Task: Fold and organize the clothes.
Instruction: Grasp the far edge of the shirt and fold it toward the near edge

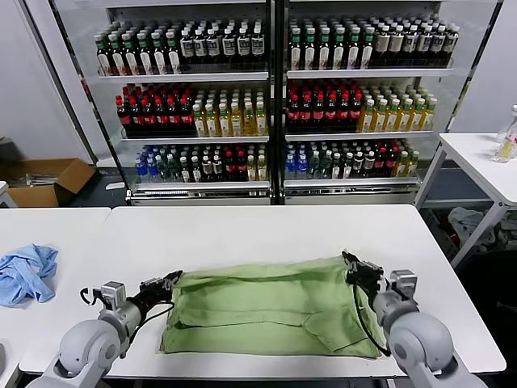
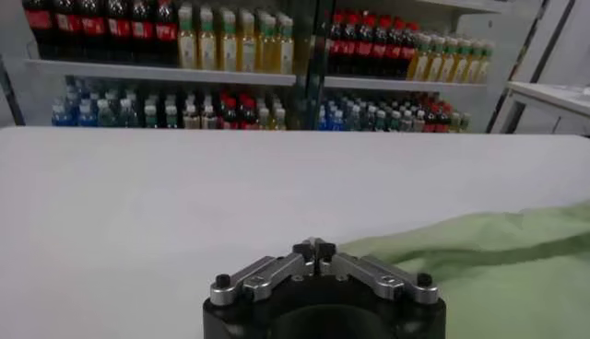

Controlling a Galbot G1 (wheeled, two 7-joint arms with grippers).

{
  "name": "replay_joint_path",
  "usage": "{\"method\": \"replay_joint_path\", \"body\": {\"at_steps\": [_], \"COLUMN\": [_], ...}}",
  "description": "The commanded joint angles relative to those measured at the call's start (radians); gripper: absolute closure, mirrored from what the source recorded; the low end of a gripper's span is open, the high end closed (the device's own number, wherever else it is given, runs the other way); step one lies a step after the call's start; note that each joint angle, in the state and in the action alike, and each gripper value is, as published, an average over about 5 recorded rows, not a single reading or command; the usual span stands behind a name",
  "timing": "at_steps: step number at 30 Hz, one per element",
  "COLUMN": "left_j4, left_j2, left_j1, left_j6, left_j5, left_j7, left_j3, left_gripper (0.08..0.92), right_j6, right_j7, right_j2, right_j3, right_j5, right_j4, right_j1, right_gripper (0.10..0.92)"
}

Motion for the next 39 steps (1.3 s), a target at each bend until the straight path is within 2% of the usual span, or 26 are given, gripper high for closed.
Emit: {"method": "replay_joint_path", "body": {"at_steps": [1,15,23,27,30,33,39], "left_j4": [-0.090,-0.074,-0.042,-0.083,-0.133,-0.188,-0.273], "left_j2": [0.007,0.008,0.014,0.018,0.016,-0.003,-0.093], "left_j1": [0.129,0.138,0.152,0.167,0.176,0.188,0.247], "left_j6": [0.017,0.060,0.059,0.059,0.057,0.040,-0.053], "left_j5": [-0.007,0.012,0.053,0.048,0.047,0.049,0.058], "left_j7": [0.009,0.040,0.050,0.032,-0.012,-0.093,-0.371], "left_j3": [-0.047,-0.070,-0.072,-0.110,-0.135,-0.130,-0.036], "left_gripper": [0.915,0.915,0.913,0.843,0.757,0.670,0.497], "right_j6": [-0.003,-0.003,-0.002,-0.002,0.000,-0.002,-0.003], "right_j7": [0.000,-0.011,-0.030,-0.028,-0.027,-0.020,-0.004], "right_j2": [-0.017,0.017,0.042,0.040,0.033,0.033,0.054], "right_j3": [0.127,0.151,0.114,0.131,0.150,0.151,0.101], "right_j5": [-0.005,-0.059,-0.091,-0.108,-0.127,-0.143,-0.210], "right_j4": [0.176,0.223,0.194,0.213,0.257,0.314,0.365], "right_j1": [-0.236,-0.360,-0.390,-0.393,-0.391,-0.388,-0.394], "right_gripper": [0.919,0.919,0.919,0.907,0.845,0.759,0.585]}}
